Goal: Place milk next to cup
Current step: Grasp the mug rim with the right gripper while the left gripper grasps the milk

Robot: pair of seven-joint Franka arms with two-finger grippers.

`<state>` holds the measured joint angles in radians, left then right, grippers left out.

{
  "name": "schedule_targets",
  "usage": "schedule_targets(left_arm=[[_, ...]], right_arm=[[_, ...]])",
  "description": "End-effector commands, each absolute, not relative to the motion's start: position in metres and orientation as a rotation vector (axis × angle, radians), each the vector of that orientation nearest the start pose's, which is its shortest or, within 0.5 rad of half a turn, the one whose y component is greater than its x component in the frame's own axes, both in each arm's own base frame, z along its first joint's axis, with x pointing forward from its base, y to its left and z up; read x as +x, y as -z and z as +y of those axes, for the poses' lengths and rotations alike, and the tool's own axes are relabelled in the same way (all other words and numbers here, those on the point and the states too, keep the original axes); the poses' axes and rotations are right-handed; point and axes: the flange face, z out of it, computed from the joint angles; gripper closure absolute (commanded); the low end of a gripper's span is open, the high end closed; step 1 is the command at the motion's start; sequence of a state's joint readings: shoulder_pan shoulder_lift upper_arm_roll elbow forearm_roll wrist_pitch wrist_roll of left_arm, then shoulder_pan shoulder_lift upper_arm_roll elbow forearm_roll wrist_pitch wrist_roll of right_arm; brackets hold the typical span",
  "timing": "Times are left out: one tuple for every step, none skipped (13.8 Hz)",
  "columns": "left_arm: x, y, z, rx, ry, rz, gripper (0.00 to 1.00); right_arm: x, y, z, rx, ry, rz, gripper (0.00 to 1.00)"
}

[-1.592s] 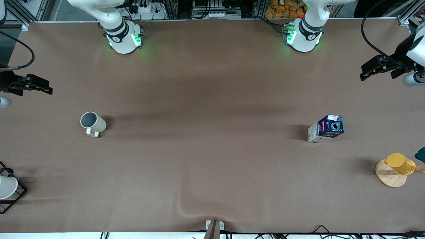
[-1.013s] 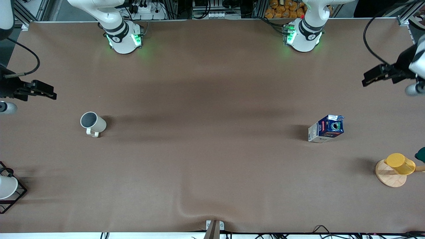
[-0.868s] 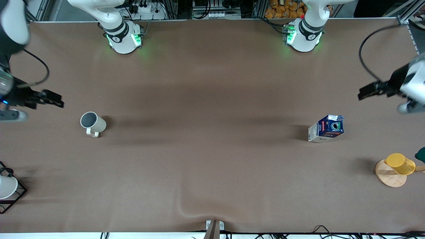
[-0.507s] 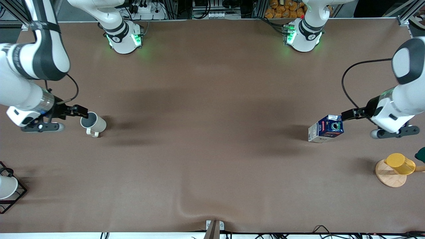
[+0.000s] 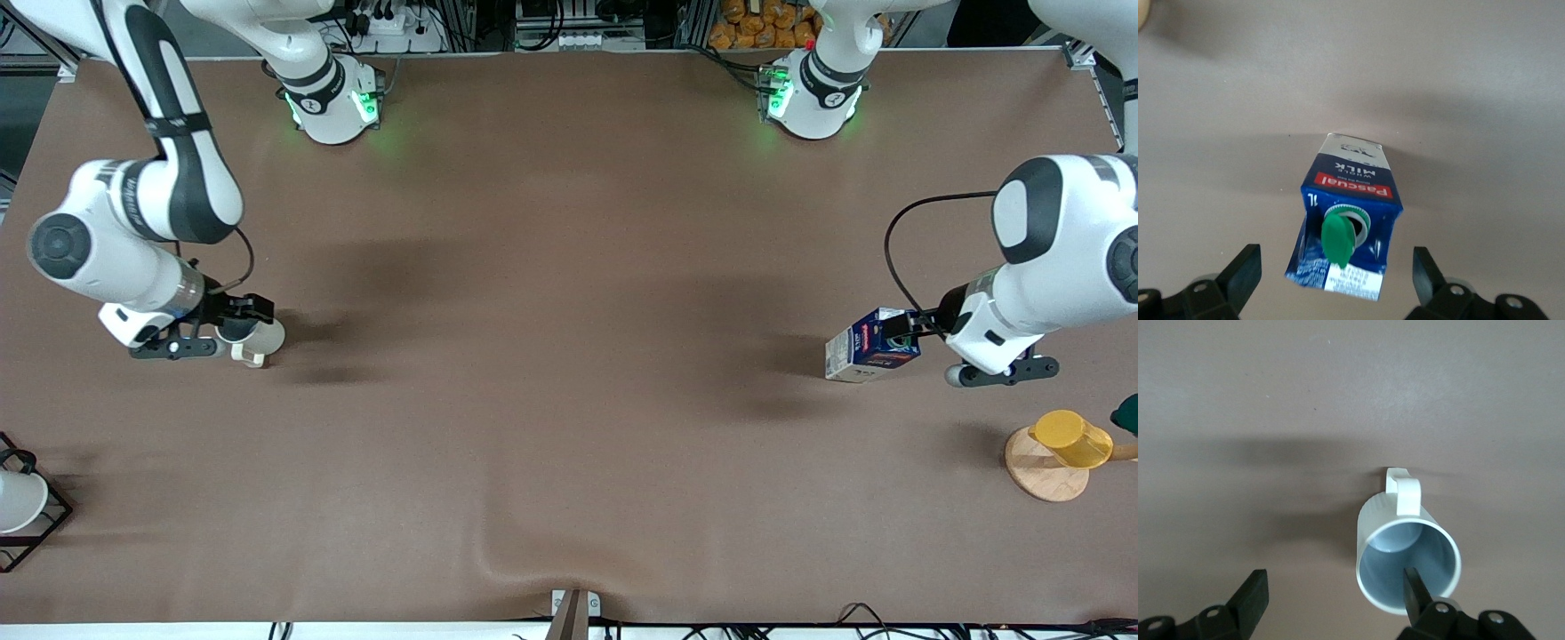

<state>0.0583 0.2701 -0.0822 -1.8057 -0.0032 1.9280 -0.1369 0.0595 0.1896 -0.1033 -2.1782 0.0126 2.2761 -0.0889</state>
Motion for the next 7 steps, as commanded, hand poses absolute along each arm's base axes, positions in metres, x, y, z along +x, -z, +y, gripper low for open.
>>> schedule_targets(left_arm=[[0.615,-0.367,-0.009,-3.138,-0.238,-0.139,0.0],[0.616,-0.363,-0.009,-3.139,-0.231,-0.139,0.0],[0.616,-0.358,-0.009,-3.139,-0.241,-0.139,0.0],[0.616,-0.355,-0.008,-3.137,-0.248,-0.131,0.0],[0.616,-0.353,-0.008,-3.138,-0.253,-0.121,0.0],[0.617,-0.348,-0.008,-3.137,-0.267,-0.119,0.0],[0.617,-0.346,-0.008,-3.137,-0.272,-0.118,0.0]], right_arm=[[0.536,-0.264,-0.023,-3.147,-0.137,-0.058,0.14],[0.538,-0.259,-0.026,-3.148,-0.142,-0.049,0.17],[0.538,-0.257,-0.027,-3.149,-0.144,-0.046,0.22],[0.538,-0.256,-0.027,-3.149,-0.144,-0.046,0.25],[0.537,-0.25,-0.028,-3.149,-0.154,-0.042,0.28],[0.538,-0.243,-0.03,-3.151,-0.147,-0.035,0.33],[0.538,-0.232,-0.031,-3.153,-0.152,-0.029,0.44]])
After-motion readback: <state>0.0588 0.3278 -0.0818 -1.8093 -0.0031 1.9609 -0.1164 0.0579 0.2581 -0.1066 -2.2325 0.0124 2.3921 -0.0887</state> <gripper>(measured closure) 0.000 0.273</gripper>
